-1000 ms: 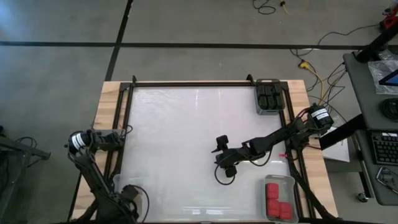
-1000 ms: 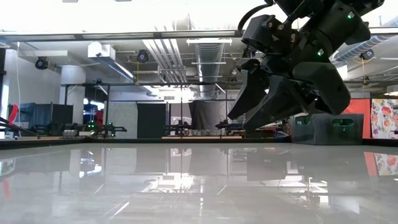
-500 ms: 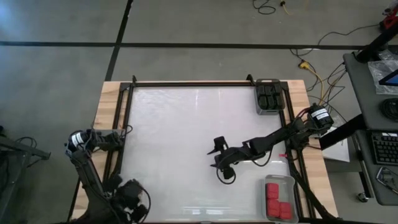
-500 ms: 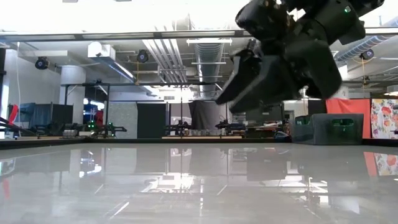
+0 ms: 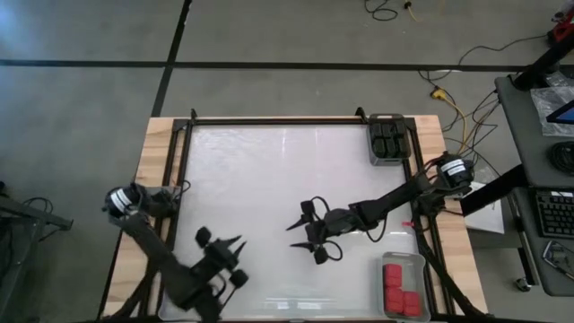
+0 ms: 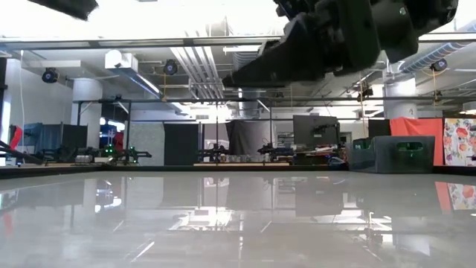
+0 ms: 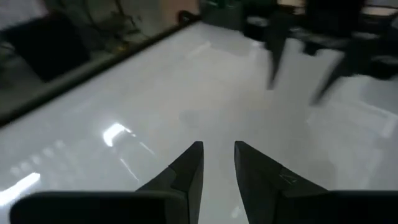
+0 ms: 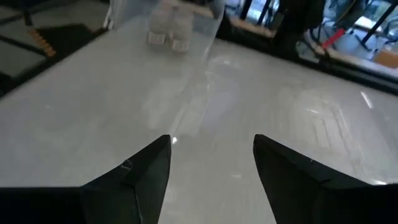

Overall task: Sort spices by type
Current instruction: Return to Home Position

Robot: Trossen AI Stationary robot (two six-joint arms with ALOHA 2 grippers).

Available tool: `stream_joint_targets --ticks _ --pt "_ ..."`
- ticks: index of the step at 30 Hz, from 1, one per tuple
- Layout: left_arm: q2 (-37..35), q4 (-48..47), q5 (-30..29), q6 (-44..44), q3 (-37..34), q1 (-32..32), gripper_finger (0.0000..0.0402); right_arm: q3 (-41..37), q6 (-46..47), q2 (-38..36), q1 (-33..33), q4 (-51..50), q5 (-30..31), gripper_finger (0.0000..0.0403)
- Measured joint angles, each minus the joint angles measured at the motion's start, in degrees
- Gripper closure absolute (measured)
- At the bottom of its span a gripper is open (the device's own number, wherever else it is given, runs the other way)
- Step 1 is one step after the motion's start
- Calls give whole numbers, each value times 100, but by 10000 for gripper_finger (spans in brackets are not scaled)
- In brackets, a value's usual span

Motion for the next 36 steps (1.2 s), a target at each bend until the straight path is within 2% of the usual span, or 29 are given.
stream_joint_targets --ticks 6,13,18,22,26,31,33,36 --pt "-4 648 -97 887 -774 1132 327 2 -131 -269 -54 102 -4 182" --pt "-11 725 -256 2318 -1201 2509 327 -2 -395 -1078 -494 -1490 2 183" --pt "-5 1026 -380 3947 -1214 3576 327 -251 -296 -1584 -931 -2038 5 184" --pt "11 2055 -248 5690 -1261 4357 327 -747 -274 -1962 -1228 -1765 0 190" --pt "0 3284 929 7333 -1279 4741 327 -1640 -41 -2461 -1331 -771 2 196" --pt "-173 5534 2510 9334 -1472 4436 327 -2929 166 -3078 -1331 431 173 202" --pt "-283 6460 3682 10133 -1696 4373 327 -3328 171 -3295 -1331 778 473 205" --pt "-641 7716 5459 10554 -2076 4434 327 -3758 217 -3682 -1331 1138 834 210"
